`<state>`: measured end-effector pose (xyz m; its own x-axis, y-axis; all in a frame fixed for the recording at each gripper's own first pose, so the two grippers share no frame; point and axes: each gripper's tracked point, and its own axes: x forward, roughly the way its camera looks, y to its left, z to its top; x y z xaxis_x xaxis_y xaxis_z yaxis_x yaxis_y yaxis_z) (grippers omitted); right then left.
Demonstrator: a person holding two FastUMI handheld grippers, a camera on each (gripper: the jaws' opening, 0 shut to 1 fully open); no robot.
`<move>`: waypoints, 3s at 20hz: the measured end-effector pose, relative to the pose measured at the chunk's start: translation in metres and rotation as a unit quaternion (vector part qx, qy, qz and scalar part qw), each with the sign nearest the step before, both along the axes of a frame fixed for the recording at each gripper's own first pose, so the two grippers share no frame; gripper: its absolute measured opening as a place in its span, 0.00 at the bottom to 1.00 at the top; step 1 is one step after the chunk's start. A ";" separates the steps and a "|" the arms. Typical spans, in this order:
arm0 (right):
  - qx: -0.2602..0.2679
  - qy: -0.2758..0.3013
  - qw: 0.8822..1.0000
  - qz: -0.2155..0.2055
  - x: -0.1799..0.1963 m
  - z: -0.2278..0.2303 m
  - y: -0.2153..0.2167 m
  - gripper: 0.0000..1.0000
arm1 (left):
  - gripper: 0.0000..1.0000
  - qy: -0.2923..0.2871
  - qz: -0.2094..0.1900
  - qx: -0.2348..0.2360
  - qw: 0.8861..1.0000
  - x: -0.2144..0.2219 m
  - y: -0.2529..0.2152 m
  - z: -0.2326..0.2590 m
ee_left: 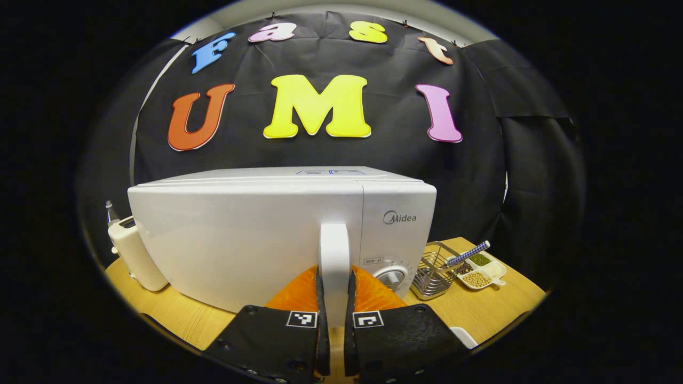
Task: Open the microwave oven with the left hand, put the food in, and close the microwave oven.
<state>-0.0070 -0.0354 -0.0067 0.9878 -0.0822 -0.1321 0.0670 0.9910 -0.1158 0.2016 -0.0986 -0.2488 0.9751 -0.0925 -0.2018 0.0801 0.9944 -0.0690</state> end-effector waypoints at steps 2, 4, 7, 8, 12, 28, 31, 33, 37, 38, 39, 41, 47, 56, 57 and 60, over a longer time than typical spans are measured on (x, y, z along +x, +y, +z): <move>-0.006 0.002 1.000 0.012 0.002 -0.004 0.007 1.00 | 0.10 -0.022 -0.011 0.013 1.000 -0.022 0.004 0.003; -0.005 0.007 0.999 0.033 0.004 -0.009 0.017 1.00 | 0.10 -0.019 -0.026 0.011 0.999 -0.045 0.010 0.001; 0.012 0.007 0.997 0.071 0.007 -0.011 0.042 0.97 | 0.10 -0.004 -0.038 0.015 0.999 -0.078 0.023 0.000; 0.014 0.005 0.996 0.085 0.008 -0.012 0.049 1.00 | 0.11 -0.001 -0.035 0.022 0.999 -0.089 0.028 0.000; 0.029 0.001 0.990 0.136 0.012 -0.011 0.078 1.00 | 0.24 0.020 0.001 0.032 0.999 -0.128 0.059 -0.003; 0.026 -0.009 0.984 0.176 -0.011 -0.009 0.118 1.00 | 0.85 0.019 0.090 0.056 0.994 -0.218 0.161 0.015; 0.032 -0.002 0.985 0.167 -0.016 -0.017 0.116 1.00 | 0.88 0.023 0.100 0.064 0.993 -0.236 0.184 0.013; 0.033 0.002 0.987 0.159 -0.017 -0.025 0.114 1.00 | 0.88 0.026 0.110 0.069 0.991 -0.247 0.201 0.012; 0.041 0.029 0.988 0.143 -0.011 -0.055 0.109 1.00 | 0.90 0.035 0.138 0.077 0.987 -0.268 0.244 0.009; 0.048 0.038 0.989 0.138 -0.008 -0.066 0.108 1.00 | 0.90 0.039 0.146 0.079 0.985 -0.273 0.256 0.008; 0.052 0.049 0.988 0.134 -0.006 -0.076 0.107 1.00 | 0.91 0.039 0.154 0.083 0.984 -0.279 0.267 0.008; 0.060 0.070 0.987 0.132 -0.001 -0.100 0.107 1.00 | 0.90 0.043 0.173 0.089 0.980 -0.291 0.292 0.010; 0.062 0.155 0.978 0.122 0.032 -0.183 0.097 0.98 | 0.90 0.046 0.198 0.106 0.973 -0.312 0.320 0.020; 0.111 0.338 0.925 0.133 0.099 -0.328 0.081 0.76 | 0.90 0.022 0.189 0.080 0.978 -0.314 0.270 0.070; 0.112 0.353 0.919 0.137 0.104 -0.339 0.082 0.75 | 0.90 0.019 0.186 0.080 0.979 -0.312 0.262 0.076; 0.126 0.386 0.903 0.142 0.115 -0.365 0.085 0.60 | 0.90 0.015 0.178 0.076 0.981 -0.304 0.246 0.086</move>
<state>0.1080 0.0495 -0.3718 0.5699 0.2882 -0.7696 -0.1972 0.9571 0.2124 -0.1028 0.1476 -0.1632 0.9337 0.2859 -0.2156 -0.2735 0.9580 0.0859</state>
